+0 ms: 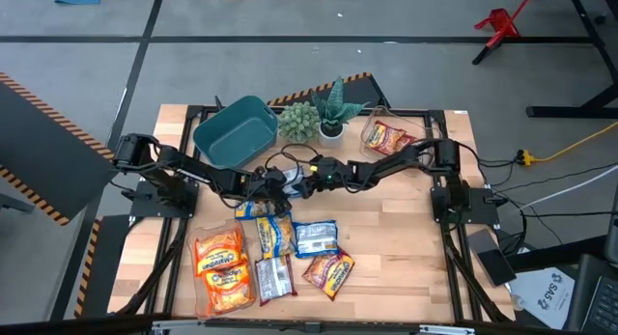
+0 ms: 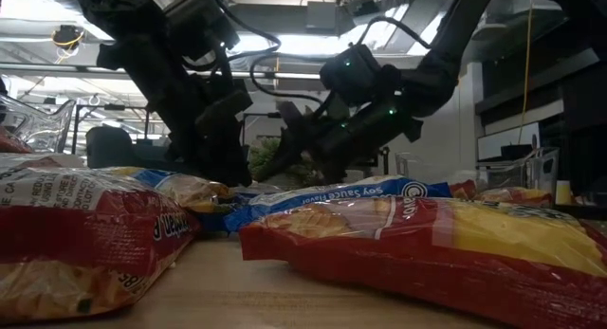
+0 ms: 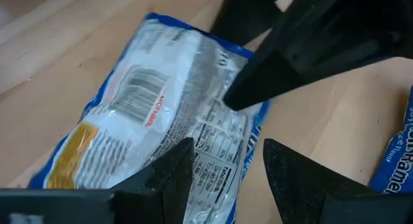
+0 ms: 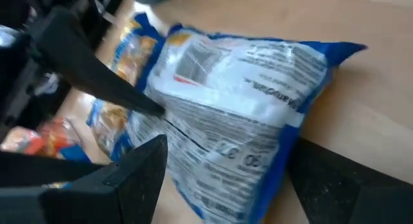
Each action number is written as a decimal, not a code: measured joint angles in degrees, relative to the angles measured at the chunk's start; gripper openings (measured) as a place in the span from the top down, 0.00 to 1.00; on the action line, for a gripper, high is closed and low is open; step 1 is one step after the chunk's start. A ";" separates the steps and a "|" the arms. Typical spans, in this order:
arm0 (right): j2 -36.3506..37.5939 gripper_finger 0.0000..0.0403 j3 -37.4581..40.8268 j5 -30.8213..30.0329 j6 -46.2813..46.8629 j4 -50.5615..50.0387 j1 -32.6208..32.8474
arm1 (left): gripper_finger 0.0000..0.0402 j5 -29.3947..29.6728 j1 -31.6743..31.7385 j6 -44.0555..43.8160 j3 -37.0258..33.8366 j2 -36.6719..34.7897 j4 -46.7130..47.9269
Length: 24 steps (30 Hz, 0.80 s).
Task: Sort Maruchan noodles
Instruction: Put the blue noodle pack into the green bin
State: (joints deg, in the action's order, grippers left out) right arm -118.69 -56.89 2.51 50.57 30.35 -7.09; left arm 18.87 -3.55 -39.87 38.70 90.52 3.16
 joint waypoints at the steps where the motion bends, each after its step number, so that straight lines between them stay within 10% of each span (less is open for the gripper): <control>1: -0.52 0.27 -0.11 -0.05 0.02 1.07 0.00 | 0.55 0.02 0.00 -0.20 0.00 0.00 0.00; 10: -1.49 0.32 0.06 1.69 0.24 6.61 -0.21 | 0.55 -0.79 -0.06 -0.37 -0.07 0.09 -1.14; 24: -1.32 0.77 -0.01 2.84 0.20 4.37 -0.15 | 0.55 -3.65 -0.26 -0.30 2.16 -0.65 -2.67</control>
State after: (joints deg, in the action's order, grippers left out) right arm -120.01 -56.90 5.35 50.77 34.72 -7.25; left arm 15.23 -3.81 -40.17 40.86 89.87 0.49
